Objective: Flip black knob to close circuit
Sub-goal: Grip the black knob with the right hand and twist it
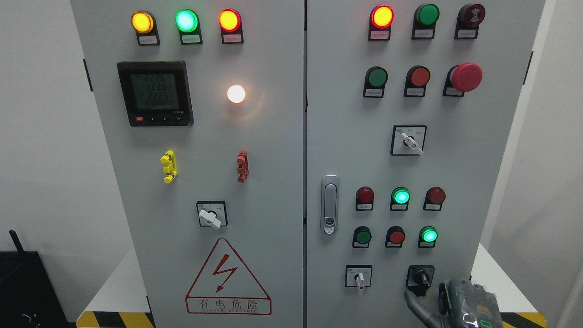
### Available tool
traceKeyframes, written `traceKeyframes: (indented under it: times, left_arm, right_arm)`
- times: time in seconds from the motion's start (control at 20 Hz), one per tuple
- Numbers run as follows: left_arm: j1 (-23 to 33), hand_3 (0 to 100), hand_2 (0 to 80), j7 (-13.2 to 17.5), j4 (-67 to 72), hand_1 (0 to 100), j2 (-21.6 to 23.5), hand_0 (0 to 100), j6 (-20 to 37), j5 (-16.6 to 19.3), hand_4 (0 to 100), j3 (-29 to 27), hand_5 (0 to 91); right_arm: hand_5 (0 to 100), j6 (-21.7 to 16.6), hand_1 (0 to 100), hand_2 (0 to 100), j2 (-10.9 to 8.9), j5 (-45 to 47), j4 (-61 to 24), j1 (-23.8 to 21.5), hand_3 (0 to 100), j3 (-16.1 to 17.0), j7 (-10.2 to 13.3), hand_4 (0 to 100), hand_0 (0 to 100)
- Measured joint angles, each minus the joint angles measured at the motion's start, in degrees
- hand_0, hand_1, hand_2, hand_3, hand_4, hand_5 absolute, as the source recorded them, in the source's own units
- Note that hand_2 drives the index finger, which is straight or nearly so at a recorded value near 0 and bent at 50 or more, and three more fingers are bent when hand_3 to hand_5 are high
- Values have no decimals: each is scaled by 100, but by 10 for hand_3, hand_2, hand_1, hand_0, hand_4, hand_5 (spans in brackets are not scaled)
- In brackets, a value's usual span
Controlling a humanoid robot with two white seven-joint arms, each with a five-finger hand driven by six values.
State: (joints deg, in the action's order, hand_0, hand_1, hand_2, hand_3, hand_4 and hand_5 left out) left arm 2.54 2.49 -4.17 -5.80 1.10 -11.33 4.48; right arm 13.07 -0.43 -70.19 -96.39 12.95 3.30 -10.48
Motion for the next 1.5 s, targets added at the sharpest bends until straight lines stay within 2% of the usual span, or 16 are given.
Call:
traceKeyframes:
  times: [0.8,1.5]
  left_arm:
    - [-2,0,0,0,-1,556,-1,120,0,-1,0,0,0]
    - [-2,0,0,0,-1,556,-1,120,0,0,0,0,0]
  right_arm:
    - [912,8,55,916,33,67,91,44,1000,225,1,867,0]
    - [917,-7,65,914,-115,196,129,78,1000,377,5,868,0]
